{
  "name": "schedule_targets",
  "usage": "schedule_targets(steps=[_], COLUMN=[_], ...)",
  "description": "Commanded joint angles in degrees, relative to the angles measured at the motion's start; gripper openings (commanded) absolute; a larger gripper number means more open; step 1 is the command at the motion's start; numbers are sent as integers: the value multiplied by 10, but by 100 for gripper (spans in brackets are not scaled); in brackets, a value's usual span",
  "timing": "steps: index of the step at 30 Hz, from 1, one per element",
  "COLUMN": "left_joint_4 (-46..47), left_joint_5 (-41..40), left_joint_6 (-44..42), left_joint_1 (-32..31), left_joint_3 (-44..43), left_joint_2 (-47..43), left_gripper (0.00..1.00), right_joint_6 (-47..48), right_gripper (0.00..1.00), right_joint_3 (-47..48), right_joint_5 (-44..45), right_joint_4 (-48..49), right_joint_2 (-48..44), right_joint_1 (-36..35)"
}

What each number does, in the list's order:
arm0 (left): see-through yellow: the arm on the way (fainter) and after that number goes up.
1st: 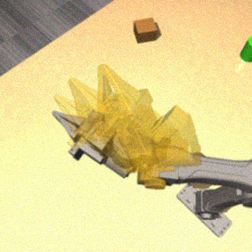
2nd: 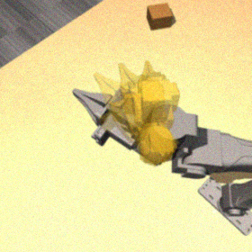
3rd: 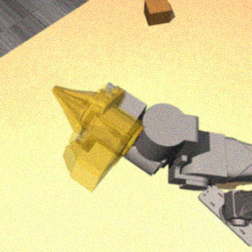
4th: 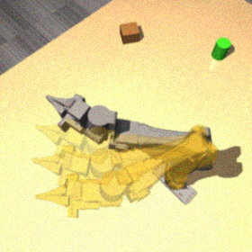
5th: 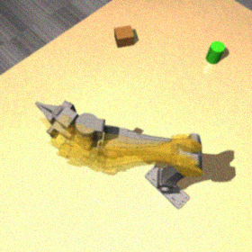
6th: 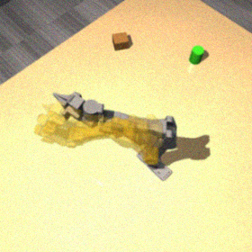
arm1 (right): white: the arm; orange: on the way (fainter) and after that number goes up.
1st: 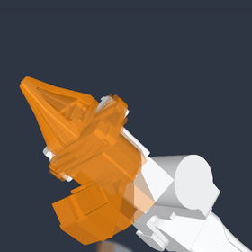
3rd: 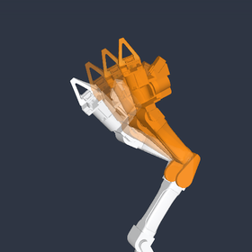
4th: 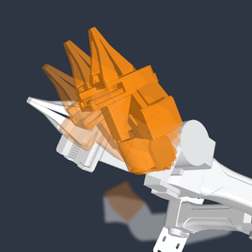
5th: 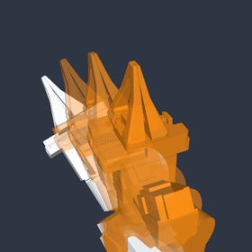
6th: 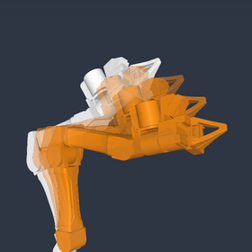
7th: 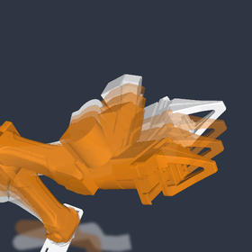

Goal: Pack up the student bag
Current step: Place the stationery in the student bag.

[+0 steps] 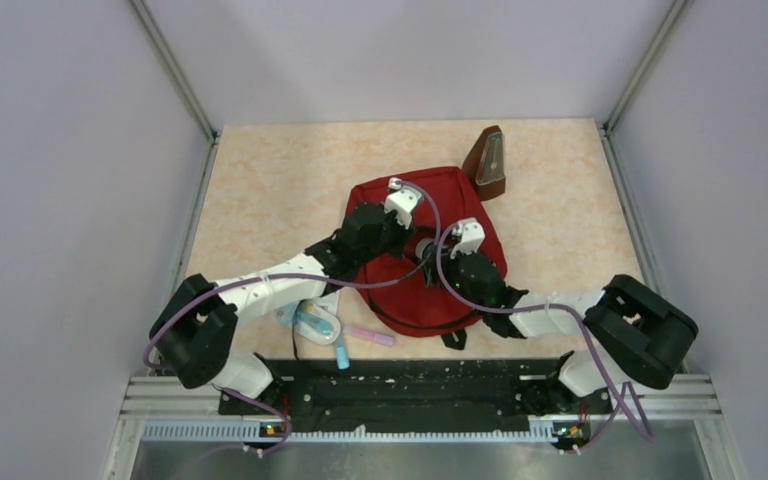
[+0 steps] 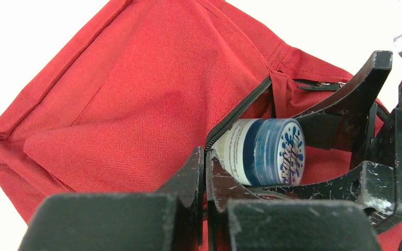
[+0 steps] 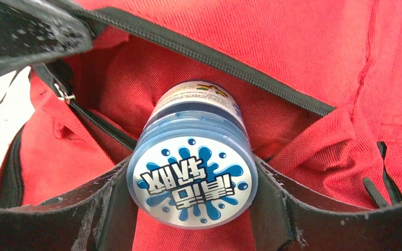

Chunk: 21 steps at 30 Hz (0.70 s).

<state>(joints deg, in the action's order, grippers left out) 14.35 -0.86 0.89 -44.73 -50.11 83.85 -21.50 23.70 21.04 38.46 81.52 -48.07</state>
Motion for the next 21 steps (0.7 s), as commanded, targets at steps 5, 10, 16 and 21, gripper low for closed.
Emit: schedule_targets(steps=[5,10,16,21], left_joint_4=[-72,-94,-93,-97], left_joint_5=[-8,-8,-2,-1], left_joint_6=[48,71,89,91], left_joint_1=[1,1,1,2], left_joint_3=[-82,-106,-122,-127], left_joint_2=[-19,-21,-19,-11], left_gripper=[0,0,0,0], right_joint_6=[81,119,154,184], right_gripper=[0,0,0,0], right_joint_3=[5,14,46,102], right_joint_5=[6,9,25,44], right_joint_4=[246,358,485,514], right_joint_2=[-11,61,201,280], right_joint_1=[10,9,10,11])
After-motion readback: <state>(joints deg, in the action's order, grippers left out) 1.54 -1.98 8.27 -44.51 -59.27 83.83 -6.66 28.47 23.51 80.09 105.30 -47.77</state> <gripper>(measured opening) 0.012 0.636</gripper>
